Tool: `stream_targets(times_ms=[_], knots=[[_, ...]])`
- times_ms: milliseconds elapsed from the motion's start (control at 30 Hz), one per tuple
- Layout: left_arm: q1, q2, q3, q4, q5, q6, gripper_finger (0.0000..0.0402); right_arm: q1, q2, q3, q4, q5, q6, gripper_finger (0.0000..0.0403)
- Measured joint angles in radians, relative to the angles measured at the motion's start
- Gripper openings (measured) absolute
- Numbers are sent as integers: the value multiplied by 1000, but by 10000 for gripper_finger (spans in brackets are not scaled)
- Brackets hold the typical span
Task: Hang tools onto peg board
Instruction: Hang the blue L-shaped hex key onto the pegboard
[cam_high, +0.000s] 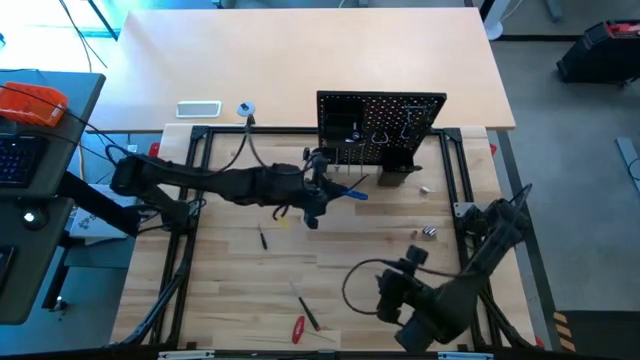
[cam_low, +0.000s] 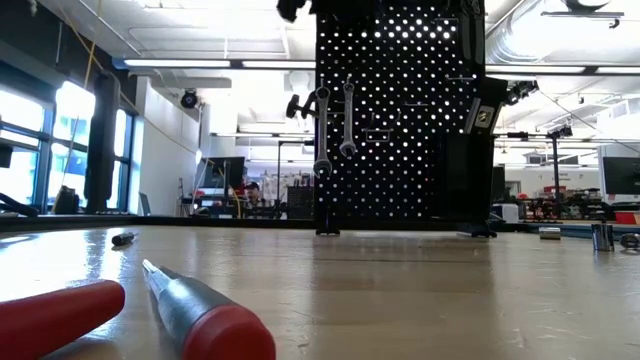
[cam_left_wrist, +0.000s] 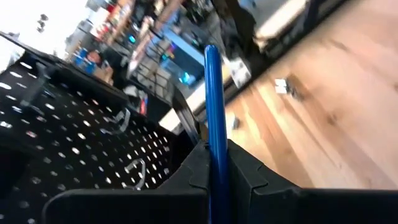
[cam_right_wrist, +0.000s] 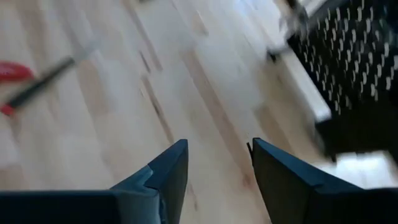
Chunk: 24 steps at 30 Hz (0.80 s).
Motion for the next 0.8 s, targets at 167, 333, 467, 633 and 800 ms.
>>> stream_targets(times_ms=[167,333,467,633,800], knots=[[7,3,41,-95,44,15,12,73,-26,-239,-3,32,307,146],[4,4,82,-195,72,31,12,105,-57,-353,-1,334,475,142],[5,4,112,-277,112,30,12,65,-113,-364,-1,512,402,145],[4,4,126,-307,137,55,12,7,-217,-364,-2,582,224,152],[3,4,126,-317,146,73,12,-2,-356,-364,4,628,113,178]])
